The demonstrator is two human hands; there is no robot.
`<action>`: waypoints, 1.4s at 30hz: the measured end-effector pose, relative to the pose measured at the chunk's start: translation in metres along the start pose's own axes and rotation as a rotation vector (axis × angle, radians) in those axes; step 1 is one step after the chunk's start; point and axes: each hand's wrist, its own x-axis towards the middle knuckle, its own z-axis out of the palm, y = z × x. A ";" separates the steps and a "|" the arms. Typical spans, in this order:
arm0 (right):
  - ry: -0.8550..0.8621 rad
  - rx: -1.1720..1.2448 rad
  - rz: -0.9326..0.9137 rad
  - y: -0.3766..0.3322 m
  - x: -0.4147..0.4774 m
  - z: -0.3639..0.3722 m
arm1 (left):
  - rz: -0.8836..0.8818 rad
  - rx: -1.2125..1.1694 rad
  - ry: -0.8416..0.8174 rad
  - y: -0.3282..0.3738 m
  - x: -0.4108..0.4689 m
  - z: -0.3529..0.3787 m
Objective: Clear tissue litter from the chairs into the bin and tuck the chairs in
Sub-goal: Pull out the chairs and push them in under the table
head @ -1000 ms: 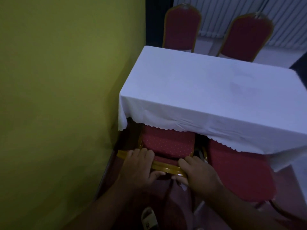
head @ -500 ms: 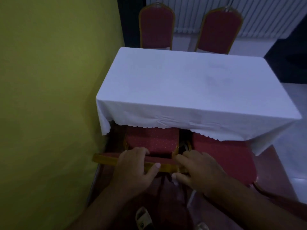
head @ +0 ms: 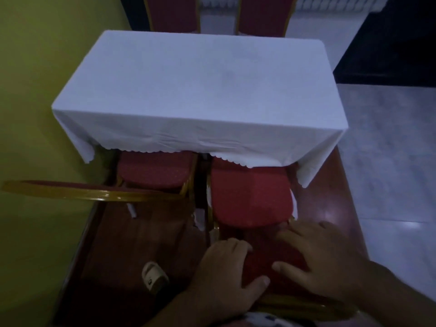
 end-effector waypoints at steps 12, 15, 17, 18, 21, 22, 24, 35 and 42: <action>0.243 0.109 -0.271 0.124 -0.093 0.052 | 0.057 -0.137 -0.231 0.079 0.015 0.045; 0.252 0.080 -0.332 0.128 -0.083 0.061 | 0.135 -0.097 -0.194 0.079 0.008 0.045; 0.261 0.079 -0.371 0.128 -0.081 0.064 | 0.199 -0.059 -0.179 0.079 0.006 0.043; 0.278 0.080 -0.391 0.129 -0.081 0.066 | 0.226 -0.035 -0.162 0.077 0.005 0.044; 0.328 0.051 -0.443 0.128 -0.077 0.073 | 0.315 0.113 -0.067 0.066 0.005 0.055; 0.349 0.044 -0.451 0.126 -0.075 0.074 | 0.357 0.181 -0.043 0.060 0.006 0.060; 0.392 0.027 -0.447 0.121 -0.070 0.074 | 0.413 0.290 -0.010 0.051 0.011 0.063; 0.341 -0.037 -0.301 0.073 -0.006 0.050 | 0.116 0.306 0.216 0.006 0.018 0.002; 0.296 -0.068 -0.073 0.054 0.030 0.045 | 0.072 0.294 0.253 -0.021 0.049 -0.022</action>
